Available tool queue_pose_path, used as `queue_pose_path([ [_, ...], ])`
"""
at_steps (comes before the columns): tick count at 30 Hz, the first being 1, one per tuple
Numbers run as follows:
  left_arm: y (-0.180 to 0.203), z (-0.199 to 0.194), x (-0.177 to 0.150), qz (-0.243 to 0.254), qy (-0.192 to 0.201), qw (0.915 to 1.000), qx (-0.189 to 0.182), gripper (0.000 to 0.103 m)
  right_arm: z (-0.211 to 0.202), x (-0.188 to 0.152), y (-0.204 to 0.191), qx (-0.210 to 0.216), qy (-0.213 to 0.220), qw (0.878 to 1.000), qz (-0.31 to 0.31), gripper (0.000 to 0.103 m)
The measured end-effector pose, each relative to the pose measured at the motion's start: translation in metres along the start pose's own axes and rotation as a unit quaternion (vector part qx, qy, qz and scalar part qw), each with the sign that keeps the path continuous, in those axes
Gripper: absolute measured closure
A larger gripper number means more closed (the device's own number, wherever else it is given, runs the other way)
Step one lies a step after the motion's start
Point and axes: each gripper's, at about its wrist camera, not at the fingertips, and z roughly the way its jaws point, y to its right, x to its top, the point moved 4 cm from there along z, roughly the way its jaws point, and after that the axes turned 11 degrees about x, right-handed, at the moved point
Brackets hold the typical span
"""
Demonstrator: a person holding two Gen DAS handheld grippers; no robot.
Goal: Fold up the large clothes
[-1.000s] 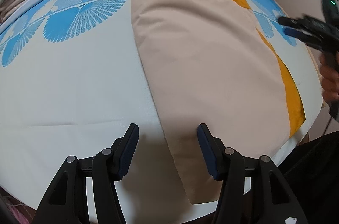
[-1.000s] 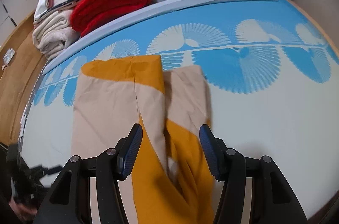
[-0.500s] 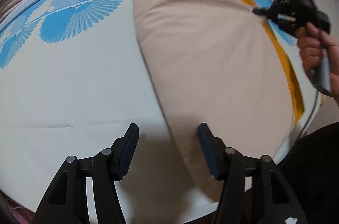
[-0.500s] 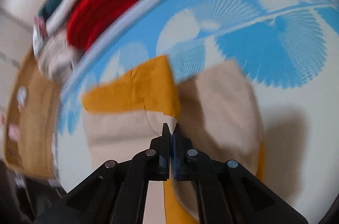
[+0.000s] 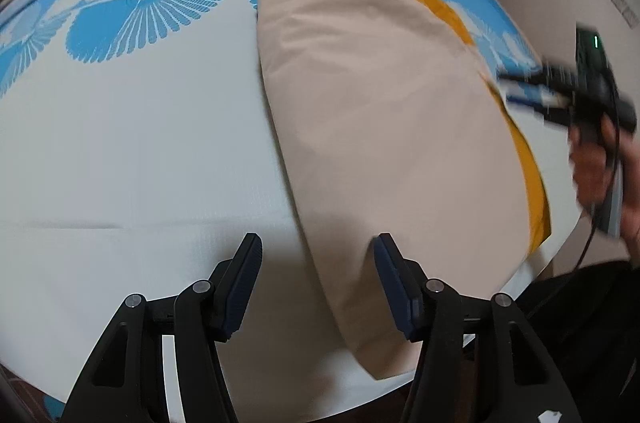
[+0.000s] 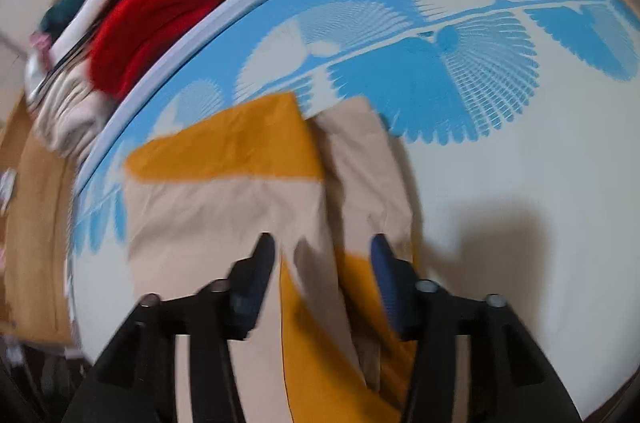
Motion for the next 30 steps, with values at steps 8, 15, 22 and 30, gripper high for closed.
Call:
queue_pose_path([
  [8,-0.018,0.029,0.034,-0.091,-0.036,0.9933,-0.062,0.039,0.02,-0.048,0.033,-0.027,-0.12,0.992,-0.025,0.032],
  [15,-0.037,0.069,0.062,-0.177,-0.052,0.9736,-0.134,0.034,0.035,-0.049,0.055,0.008,-0.133,0.991,0.026,0.027],
  [22,-0.026,0.085,0.073,-0.179,-0.036,0.9674,-0.175,0.04,0.043,-0.046,0.042,0.023,-0.119,0.992,0.024,0.053],
  [30,-0.031,0.036,0.104,-0.158,0.025,0.9767,-0.143,0.063,0.035,-0.034,0.002,0.045,-0.077,0.996,-0.005,0.084],
])
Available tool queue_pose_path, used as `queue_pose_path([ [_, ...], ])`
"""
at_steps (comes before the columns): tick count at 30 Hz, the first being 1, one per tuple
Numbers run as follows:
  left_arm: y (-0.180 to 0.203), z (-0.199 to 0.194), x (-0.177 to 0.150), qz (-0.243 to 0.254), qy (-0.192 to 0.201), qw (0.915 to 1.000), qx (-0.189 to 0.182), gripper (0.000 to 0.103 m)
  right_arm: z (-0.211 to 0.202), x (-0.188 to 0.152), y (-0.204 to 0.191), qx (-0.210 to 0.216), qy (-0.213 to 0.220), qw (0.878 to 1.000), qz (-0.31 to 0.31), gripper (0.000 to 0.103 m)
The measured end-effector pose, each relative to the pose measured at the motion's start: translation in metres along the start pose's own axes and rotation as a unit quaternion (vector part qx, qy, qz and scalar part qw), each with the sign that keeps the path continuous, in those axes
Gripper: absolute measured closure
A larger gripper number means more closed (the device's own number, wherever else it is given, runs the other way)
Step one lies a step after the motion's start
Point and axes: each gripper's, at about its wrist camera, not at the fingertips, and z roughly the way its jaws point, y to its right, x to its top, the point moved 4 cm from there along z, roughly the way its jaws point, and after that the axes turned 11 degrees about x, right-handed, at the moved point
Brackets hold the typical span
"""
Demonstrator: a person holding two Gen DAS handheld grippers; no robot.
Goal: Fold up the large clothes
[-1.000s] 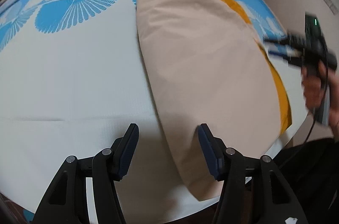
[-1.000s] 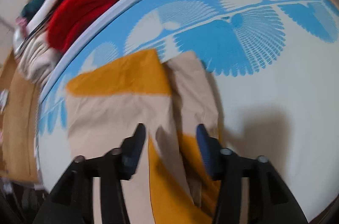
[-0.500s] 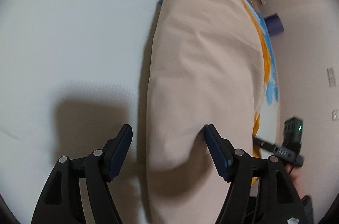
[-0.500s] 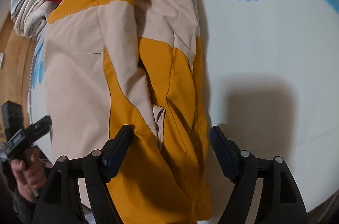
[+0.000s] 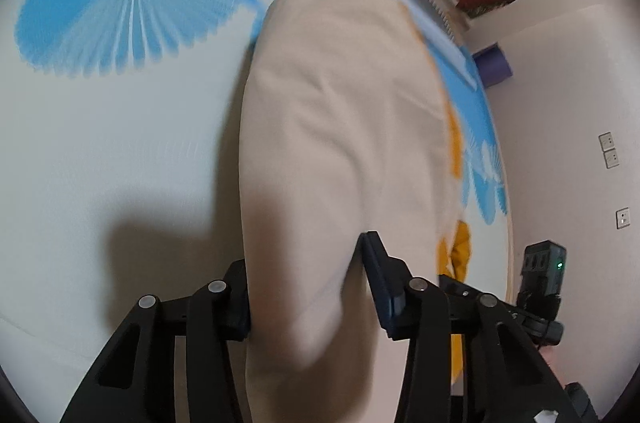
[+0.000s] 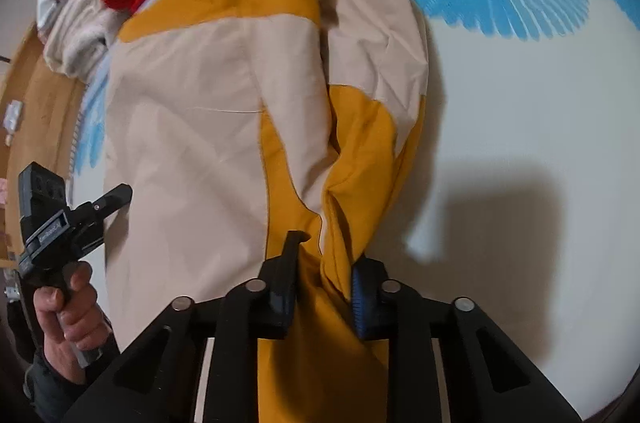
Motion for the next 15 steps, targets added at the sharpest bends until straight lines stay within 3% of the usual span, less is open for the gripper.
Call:
queue_pose_path([
  [5,-0.024,-0.031,0.035,0.0,0.041,0.9983,0.04,0.062,0.01,0.021,-0.043,0.032,0.042,0.998,-0.025,0.086],
  [8,-0.053,-0.026,0.049,-0.034,0.041,0.996,0.071,0.06,0.019,0.027,-0.061,0.037,0.042,0.997,-0.046,0.087],
  [11,-0.078,-0.023,0.053,-0.088,0.034,0.9924,0.079,0.06,0.026,0.029,-0.061,0.019,0.033,0.998,-0.048,0.087],
  [15,-0.084,-0.055,0.053,-0.091,0.086,0.9861,0.109,0.059,0.034,0.03,-0.065,-0.011,0.02,0.998,-0.057,0.082],
])
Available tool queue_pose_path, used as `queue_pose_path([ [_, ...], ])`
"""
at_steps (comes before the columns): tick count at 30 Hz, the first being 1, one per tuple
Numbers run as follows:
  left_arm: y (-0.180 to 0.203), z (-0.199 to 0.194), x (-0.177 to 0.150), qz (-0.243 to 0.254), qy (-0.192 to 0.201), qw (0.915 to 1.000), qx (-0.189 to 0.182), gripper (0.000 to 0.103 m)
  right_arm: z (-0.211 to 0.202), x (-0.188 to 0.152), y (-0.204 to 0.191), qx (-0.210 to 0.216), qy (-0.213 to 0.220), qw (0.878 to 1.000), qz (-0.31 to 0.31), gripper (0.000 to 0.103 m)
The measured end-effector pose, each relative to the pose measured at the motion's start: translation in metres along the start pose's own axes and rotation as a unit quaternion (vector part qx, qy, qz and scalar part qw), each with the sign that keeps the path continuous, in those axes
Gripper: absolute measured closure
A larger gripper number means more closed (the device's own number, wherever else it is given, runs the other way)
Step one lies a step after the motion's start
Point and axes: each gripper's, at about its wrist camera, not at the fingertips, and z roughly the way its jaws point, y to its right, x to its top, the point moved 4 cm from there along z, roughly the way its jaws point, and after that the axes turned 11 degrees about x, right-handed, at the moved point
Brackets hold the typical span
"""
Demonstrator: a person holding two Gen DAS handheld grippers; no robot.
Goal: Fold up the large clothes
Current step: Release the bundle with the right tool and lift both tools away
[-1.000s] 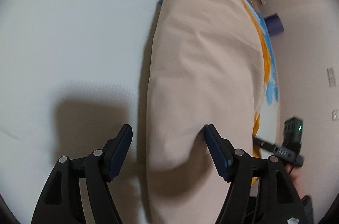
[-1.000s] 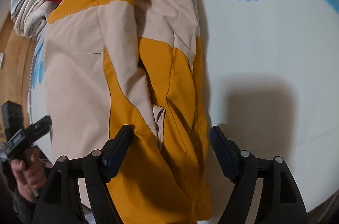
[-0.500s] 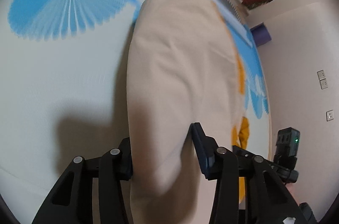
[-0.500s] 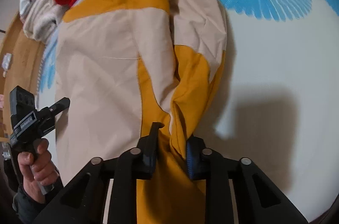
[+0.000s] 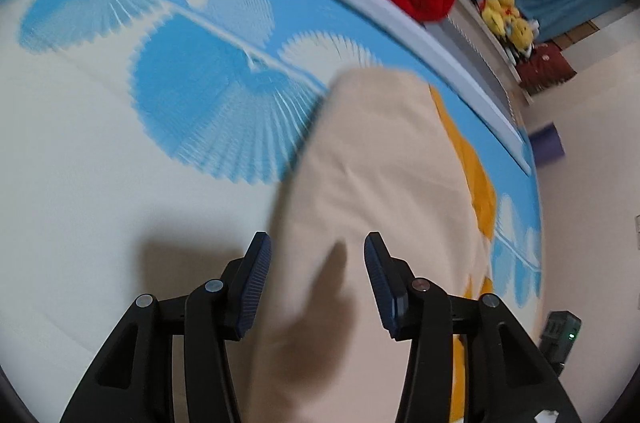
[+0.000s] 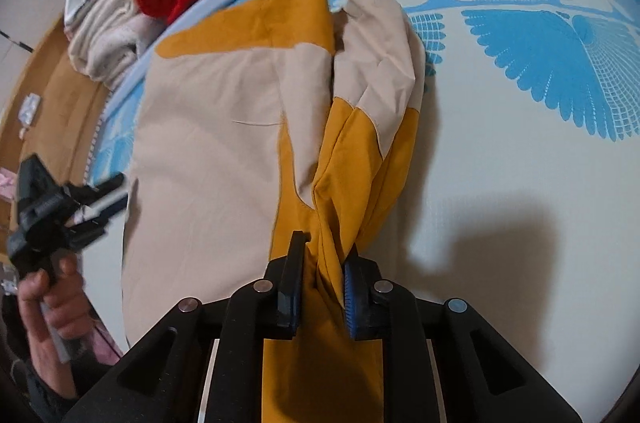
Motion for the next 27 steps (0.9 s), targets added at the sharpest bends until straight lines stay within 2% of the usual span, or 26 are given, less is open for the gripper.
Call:
queue_pose_path([
  [3,-0.001,-0.02,-0.008,0.029,0.016,0.9994,-0.002,0.059,-0.005,-0.003,-0.001,-0.028,-0.003,1.0,-0.012,0.076],
  [5,0.008,-0.026,-0.019,0.062,0.016,0.9979,-0.006,0.059,-0.015,-0.008,-0.002,-0.046,0.002,0.999,-0.015,0.068],
  [8,0.011,-0.035,-0.038,0.112,0.02,0.9934,0.01,0.06,-0.035,-0.015,-0.01,-0.059,0.016,0.998,-0.034,0.067],
  [13,0.013,-0.037,-0.075,0.136,-0.01,0.9904,0.022,0.064,-0.049,-0.047,-0.036,-0.052,-0.001,0.994,-0.098,0.065],
  [15,0.015,-0.035,-0.092,0.166,-0.016,0.9853,0.039,0.064,-0.042,-0.061,-0.037,-0.069,-0.025,0.99,-0.117,0.065],
  [18,0.008,-0.013,-0.125,0.225,-0.045,0.9661,0.119,0.061,-0.02,-0.095,-0.014,-0.14,-0.097,0.978,-0.117,0.064],
  [20,0.003,-0.013,-0.133,0.224,-0.041,0.9656,0.126,0.061,-0.013,-0.11,0.001,-0.174,-0.127,0.971,-0.104,0.064],
  [23,-0.003,-0.033,-0.138,0.217,-0.011,0.9669,0.134,0.058,-0.025,-0.117,0.001,-0.195,-0.104,0.971,-0.095,0.064],
  [25,-0.008,-0.051,-0.141,0.212,0.022,0.9643,0.157,0.052,-0.044,-0.119,-0.006,-0.229,-0.062,0.966,-0.101,0.064],
  [27,-0.011,-0.078,-0.145,0.206,0.068,0.964,0.154,0.031,-0.068,-0.121,-0.018,-0.258,-0.008,0.96,-0.11,0.064],
])
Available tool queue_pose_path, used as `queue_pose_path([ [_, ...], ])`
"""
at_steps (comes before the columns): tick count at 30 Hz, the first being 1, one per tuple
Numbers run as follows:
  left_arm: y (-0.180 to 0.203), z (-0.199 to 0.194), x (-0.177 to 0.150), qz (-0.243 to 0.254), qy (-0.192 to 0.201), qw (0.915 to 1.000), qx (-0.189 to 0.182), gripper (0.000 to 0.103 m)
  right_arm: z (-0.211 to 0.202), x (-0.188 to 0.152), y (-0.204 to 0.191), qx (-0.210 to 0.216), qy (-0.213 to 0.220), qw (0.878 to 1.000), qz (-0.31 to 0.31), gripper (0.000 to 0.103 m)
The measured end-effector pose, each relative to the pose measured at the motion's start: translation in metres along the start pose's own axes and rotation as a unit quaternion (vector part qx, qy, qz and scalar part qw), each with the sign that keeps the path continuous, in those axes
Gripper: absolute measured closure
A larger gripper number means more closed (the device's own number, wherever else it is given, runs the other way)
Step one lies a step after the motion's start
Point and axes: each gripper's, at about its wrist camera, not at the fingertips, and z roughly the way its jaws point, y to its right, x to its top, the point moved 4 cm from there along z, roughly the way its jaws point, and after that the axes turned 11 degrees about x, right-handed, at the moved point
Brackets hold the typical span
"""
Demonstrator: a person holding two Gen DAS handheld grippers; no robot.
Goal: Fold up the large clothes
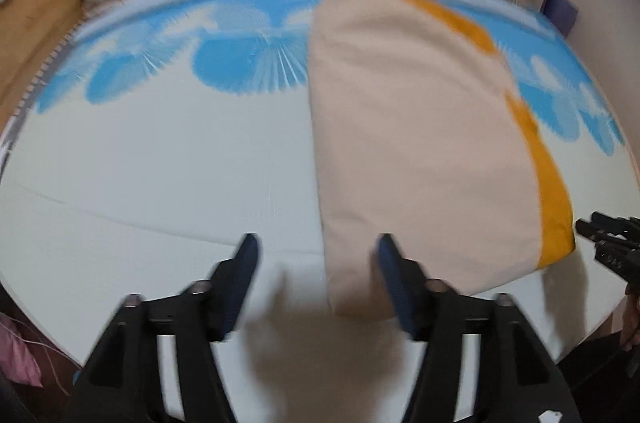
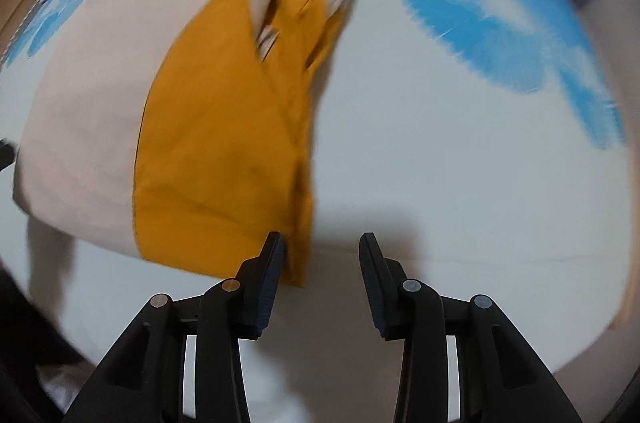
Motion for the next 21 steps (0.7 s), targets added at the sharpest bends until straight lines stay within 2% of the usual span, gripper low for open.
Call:
queue_pose_path([
  [2,-0.005,-0.021,-0.003,-0.005,0.034,0.9994,0.005,0.019,-0.033,-0.002,-0.002,-0.009,0.064,0.998,0.018,0.06],
  [3,-0.007,-0.037,-0.007,-0.006,0.057,0.9983,0.009,0.014,-0.052,-0.004,-0.004,-0.005,0.1,0.995,0.027,0.059],
  [4,-0.008,-0.046,-0.009,-0.009,0.066,0.9978,0.007,0.012,-0.075,-0.012,-0.007,-0.005,0.144,0.989,0.033,0.053],
  [6,-0.011,-0.068,-0.019,-0.019,0.08,0.9966,0.001,0.007,-0.105,-0.028,-0.017,-0.017,0.197,0.98,0.034,0.033],
  [7,-0.011,-0.075,-0.022,-0.02,0.084,0.9962,0.001,0.006,-0.117,-0.035,-0.022,-0.021,0.213,0.976,0.037,0.018],
  [8,-0.012,-0.084,-0.028,-0.022,0.088,0.9959,0.003,0.004,-0.124,-0.04,-0.029,-0.022,0.219,0.975,0.042,0.012],
  [11,-0.014,-0.105,-0.046,-0.047,0.089,0.9949,-0.001,0.001,-0.147,-0.053,-0.054,0.01,0.238,0.971,0.033,0.005],
  [13,-0.01,-0.112,-0.062,-0.055,0.09,0.9944,-0.004,0.001,-0.156,-0.063,-0.073,0.013,0.239,0.971,0.012,0.004],
  [15,-0.002,-0.11,-0.079,-0.042,0.084,0.9955,0.0,0.001,-0.158,-0.07,-0.086,0.014,0.238,0.971,0.008,0.004],
  [18,0.012,-0.102,-0.083,-0.018,0.066,0.9976,-0.01,0.001,-0.156,-0.08,-0.101,0.029,0.233,0.972,0.008,0.004],
  [21,0.017,-0.095,-0.074,-0.016,0.077,0.9969,-0.004,0.001,-0.148,-0.08,-0.112,0.034,0.227,0.973,-0.005,0.004],
])
